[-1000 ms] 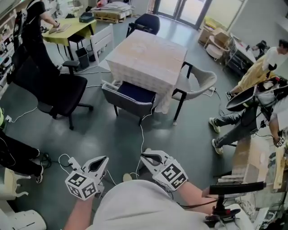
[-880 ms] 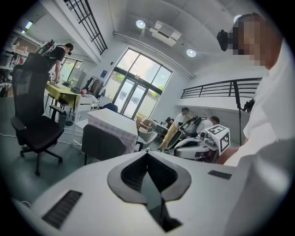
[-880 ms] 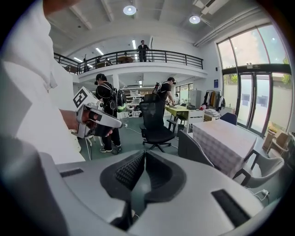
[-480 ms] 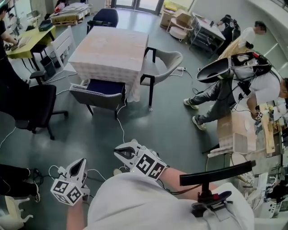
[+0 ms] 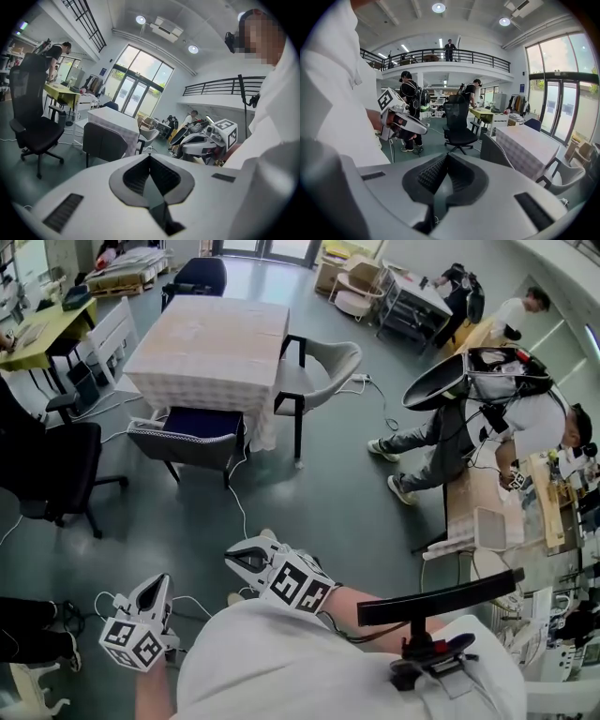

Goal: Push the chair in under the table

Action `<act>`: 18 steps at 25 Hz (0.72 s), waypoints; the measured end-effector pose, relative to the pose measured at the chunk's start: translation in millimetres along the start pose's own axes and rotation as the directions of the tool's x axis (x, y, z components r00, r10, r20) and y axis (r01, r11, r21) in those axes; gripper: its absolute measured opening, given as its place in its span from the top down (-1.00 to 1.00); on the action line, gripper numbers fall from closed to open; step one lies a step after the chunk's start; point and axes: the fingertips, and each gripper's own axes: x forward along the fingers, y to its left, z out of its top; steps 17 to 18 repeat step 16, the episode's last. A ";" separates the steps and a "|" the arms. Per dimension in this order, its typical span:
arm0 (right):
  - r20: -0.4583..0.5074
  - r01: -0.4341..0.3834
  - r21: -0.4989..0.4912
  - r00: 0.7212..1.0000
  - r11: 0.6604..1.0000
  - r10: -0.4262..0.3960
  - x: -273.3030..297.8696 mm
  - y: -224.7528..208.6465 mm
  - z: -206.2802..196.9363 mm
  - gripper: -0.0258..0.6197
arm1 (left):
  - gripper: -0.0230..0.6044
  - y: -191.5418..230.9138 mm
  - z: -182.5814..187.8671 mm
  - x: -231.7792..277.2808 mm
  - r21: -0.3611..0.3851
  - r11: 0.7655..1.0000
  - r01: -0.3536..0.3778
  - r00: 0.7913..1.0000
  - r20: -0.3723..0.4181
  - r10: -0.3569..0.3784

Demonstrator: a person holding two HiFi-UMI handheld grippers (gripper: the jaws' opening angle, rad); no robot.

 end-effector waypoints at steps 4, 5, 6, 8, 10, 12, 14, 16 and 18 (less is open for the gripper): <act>0.004 0.011 0.013 1.000 1.000 -0.011 -2.0 -7.5 -5.0 0.88 | 0.89 1.3 -1.7 10.2 -0.008 1.000 0.003 1.000 -0.013 -0.003; 0.003 0.015 0.016 1.000 1.000 -0.015 -3.1 -10.6 -6.4 0.88 | 0.89 1.4 -1.4 13.9 -0.009 1.000 0.005 1.000 -0.018 -0.005; 0.001 0.020 0.019 1.000 1.000 -0.020 -4.4 -14.5 -7.4 0.88 | 0.89 1.4 -0.1 17.9 -0.008 1.000 0.007 1.000 -0.023 -0.008; 0.001 0.026 0.026 1.000 0.999 -0.026 -6.8 -22.0 -8.1 0.88 | 0.89 1.4 4.5 25.4 -0.004 1.000 0.009 1.000 -0.030 -0.009; 0.007 0.029 0.035 1.000 0.999 -0.030 -7.8 -29.5 -9.0 0.88 | 0.89 4.1 9.4 32.6 -0.011 1.000 0.002 1.000 -0.031 -0.002; 0.010 0.037 0.040 0.999 0.999 -0.037 -9.1 -40.4 -10.7 0.88 | 0.89 9.3 14.1 43.4 -0.034 0.999 -0.006 1.000 -0.026 0.005; 0.010 0.045 0.045 0.999 0.998 -0.045 -11.2 -53.8 -12.5 0.88 | 0.89 15.1 18.7 56.5 -0.059 0.998 -0.013 1.000 -0.025 0.012; 0.009 0.052 0.050 0.999 0.997 -0.052 -13.3 -67.8 -14.1 0.88 | 0.89 21.3 23.2 70.2 -0.080 0.997 -0.023 0.999 -0.029 0.021; 0.009 0.052 0.050 0.999 0.997 -0.052 -13.3 -67.8 -14.1 0.88 | 0.89 21.3 23.2 70.2 -0.080 0.997 -0.023 0.999 -0.029 0.021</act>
